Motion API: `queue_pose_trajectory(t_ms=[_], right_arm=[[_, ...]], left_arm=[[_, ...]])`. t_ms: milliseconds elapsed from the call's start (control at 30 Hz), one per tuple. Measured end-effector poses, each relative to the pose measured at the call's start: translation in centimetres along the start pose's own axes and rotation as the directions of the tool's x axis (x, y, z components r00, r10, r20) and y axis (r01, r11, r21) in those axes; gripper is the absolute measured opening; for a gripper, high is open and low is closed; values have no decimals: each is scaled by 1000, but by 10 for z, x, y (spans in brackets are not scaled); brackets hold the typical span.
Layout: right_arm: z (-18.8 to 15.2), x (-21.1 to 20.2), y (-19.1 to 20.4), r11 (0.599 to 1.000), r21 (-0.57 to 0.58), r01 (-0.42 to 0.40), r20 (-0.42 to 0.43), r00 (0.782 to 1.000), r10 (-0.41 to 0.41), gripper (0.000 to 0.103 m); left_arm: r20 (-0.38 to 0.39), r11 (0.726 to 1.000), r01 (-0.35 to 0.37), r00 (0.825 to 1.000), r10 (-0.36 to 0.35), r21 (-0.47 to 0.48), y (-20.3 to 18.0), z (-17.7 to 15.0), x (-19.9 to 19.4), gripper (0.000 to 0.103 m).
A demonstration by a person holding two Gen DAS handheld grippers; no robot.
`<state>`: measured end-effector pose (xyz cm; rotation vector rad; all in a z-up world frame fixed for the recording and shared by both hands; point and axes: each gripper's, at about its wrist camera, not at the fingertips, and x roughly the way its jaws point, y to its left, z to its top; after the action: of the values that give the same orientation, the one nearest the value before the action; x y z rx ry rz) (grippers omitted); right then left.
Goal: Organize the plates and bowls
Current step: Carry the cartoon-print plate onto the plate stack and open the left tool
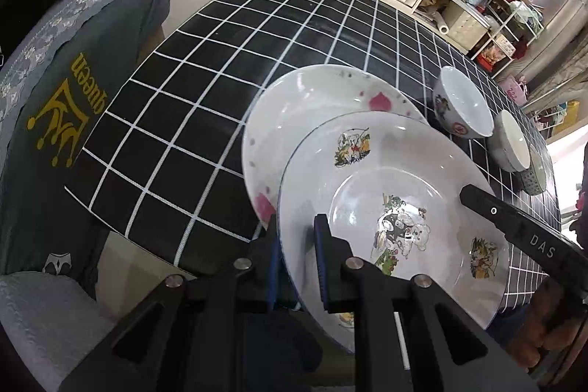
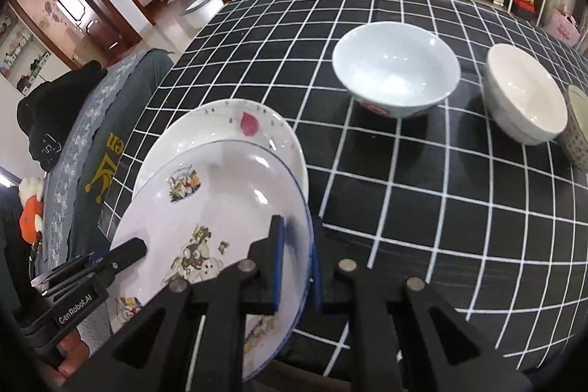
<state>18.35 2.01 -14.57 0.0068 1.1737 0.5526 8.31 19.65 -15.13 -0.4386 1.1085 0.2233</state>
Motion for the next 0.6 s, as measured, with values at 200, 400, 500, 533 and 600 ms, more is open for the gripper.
queue_pose_trajectory(t_ms=[200,400,500,533,600], right_arm=[[4,11,0,1000,12,0,-16,1000,0,17],[8,20,-3,1000,17,1,-25,1000,0,17],[12,24,-4,1000,22,-2,-28,1000,3,17],[13,24,-5,1000,21,-2,-27,1000,3,17],[15,25,-5,1000,17,-3,-29,1000,3,17]], left_arm=[[2,1000,-6,1000,6,7,2,9,3,15],[-9,1000,-14,1000,14,12,3,18,12,14],[-16,1000,-16,1000,16,15,4,22,16,14],[-18,1000,-17,1000,17,16,4,23,17,14],[-20,1000,-16,1000,16,15,4,25,19,14]])
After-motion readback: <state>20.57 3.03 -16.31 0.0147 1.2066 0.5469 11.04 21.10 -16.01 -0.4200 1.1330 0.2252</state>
